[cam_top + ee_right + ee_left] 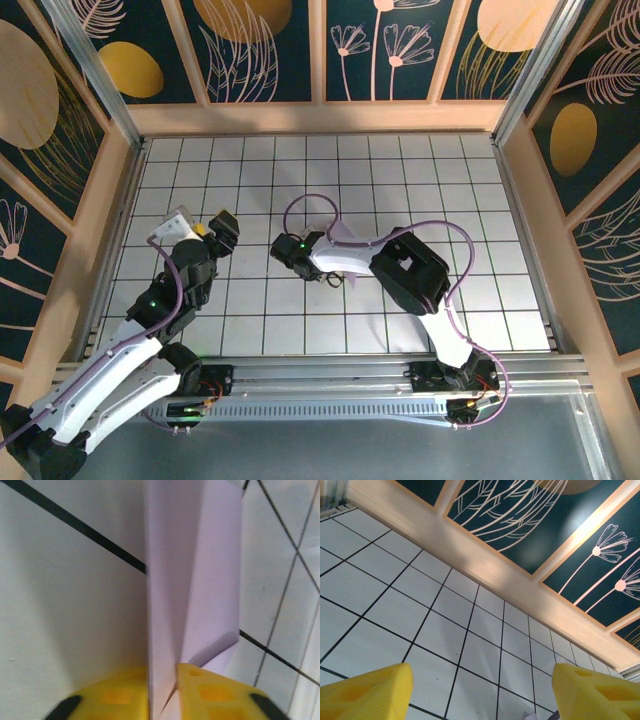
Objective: Fold a paper plane with a square sheet of paper (fold left side to right side)
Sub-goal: Turn over the paper at the center of the table.
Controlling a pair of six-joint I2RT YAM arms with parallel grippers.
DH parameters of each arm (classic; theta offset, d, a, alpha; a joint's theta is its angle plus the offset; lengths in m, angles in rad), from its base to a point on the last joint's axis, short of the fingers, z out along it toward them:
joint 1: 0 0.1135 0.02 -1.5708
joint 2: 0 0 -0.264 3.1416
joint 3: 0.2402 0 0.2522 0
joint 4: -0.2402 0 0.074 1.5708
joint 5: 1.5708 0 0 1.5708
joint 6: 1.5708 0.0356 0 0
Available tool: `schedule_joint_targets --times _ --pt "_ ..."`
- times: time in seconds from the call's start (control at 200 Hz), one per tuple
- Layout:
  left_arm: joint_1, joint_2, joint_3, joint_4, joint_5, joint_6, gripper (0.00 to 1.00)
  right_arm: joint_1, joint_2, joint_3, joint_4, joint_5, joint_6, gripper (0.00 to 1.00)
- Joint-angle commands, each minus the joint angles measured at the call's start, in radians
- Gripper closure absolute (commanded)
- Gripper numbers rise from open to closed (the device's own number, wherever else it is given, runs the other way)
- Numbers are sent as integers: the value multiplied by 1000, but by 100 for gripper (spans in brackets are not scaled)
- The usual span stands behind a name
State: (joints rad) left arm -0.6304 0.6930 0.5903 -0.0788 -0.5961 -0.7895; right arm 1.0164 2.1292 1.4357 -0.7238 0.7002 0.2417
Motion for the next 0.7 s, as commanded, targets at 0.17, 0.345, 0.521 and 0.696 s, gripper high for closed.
schedule_joint_targets --times 0.17,0.345,0.521,0.696 --pt "-3 67 27 36 93 34 26 -26 -156 -50 106 -162 46 57" --pt "-3 130 36 73 157 36 26 -64 -285 -117 166 -235 59 45" --pt "-2 205 44 110 223 15 25 -125 -444 -220 263 -327 74 37" --pt "-2 280 46 155 278 -12 25 -223 -620 -376 429 -473 110 27"
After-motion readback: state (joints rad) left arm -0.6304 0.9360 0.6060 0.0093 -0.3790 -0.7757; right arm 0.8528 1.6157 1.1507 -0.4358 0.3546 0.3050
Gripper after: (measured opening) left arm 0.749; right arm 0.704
